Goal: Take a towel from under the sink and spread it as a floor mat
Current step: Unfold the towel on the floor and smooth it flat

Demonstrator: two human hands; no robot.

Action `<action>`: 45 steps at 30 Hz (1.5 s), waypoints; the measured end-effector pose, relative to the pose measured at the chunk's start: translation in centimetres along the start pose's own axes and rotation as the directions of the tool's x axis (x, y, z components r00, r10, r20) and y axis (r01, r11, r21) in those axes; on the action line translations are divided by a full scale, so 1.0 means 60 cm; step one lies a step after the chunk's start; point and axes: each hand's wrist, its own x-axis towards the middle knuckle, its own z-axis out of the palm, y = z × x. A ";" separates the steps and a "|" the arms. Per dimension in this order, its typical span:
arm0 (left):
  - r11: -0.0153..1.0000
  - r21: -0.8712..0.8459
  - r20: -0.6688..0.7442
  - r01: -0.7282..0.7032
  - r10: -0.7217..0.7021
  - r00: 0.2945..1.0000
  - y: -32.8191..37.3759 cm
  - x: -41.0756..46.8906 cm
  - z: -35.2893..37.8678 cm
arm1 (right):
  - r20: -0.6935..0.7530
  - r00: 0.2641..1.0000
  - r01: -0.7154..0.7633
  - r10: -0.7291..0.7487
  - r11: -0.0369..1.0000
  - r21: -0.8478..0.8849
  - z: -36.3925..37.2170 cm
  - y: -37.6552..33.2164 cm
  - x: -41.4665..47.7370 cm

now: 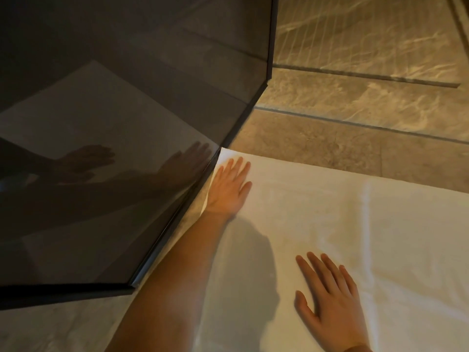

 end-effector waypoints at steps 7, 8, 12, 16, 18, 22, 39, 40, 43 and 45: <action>0.980 -0.183 0.047 0.079 -0.072 0.996 -0.053 0.010 -0.022 | -0.087 0.996 0.027 -0.022 0.998 0.056 -0.001 -0.002 0.003; 0.976 -0.206 0.063 0.077 -0.065 0.996 -0.056 0.011 -0.024 | -0.089 0.996 0.028 -0.023 0.998 0.058 -0.002 -0.002 0.004; 0.926 -0.355 0.159 0.127 -0.074 0.985 -0.062 0.017 -0.035 | -0.075 0.997 0.029 -0.025 0.998 0.047 -0.003 -0.003 0.005; 0.934 -0.331 0.147 0.136 -0.092 0.985 -0.046 0.015 -0.033 | -0.055 0.998 0.007 -0.005 0.999 0.043 -0.005 -0.004 0.006; 0.961 -0.258 0.124 0.103 -0.073 0.990 -0.040 0.012 -0.030 | -0.046 0.999 0.002 0.000 0.999 0.045 -0.006 -0.006 0.006; 0.992 -0.072 0.060 0.103 -0.099 0.993 -0.020 0.008 -0.027 | -0.041 0.999 -0.003 0.005 0.999 0.045 -0.008 -0.008 0.005; 0.994 0.061 0.120 0.094 -0.101 0.988 0.010 0.026 -0.029 | -0.056 0.998 0.028 -0.026 0.998 0.048 -0.002 -0.005 0.005; 0.996 0.064 0.094 0.064 -0.070 0.993 0.020 0.016 -0.031 | -0.057 0.998 0.029 -0.027 0.999 0.042 -0.001 -0.004 0.006; 0.989 -0.044 -0.093 -0.138 0.134 0.987 0.082 -0.061 -0.014 | -0.028 0.999 0.022 -0.021 1.000 0.016 0.000 0.000 0.008; 0.979 -0.107 -0.121 -0.172 0.159 0.980 0.119 -0.134 0.011 | -0.017 1.000 0.024 -0.024 1.000 -0.019 0.001 0.001 0.008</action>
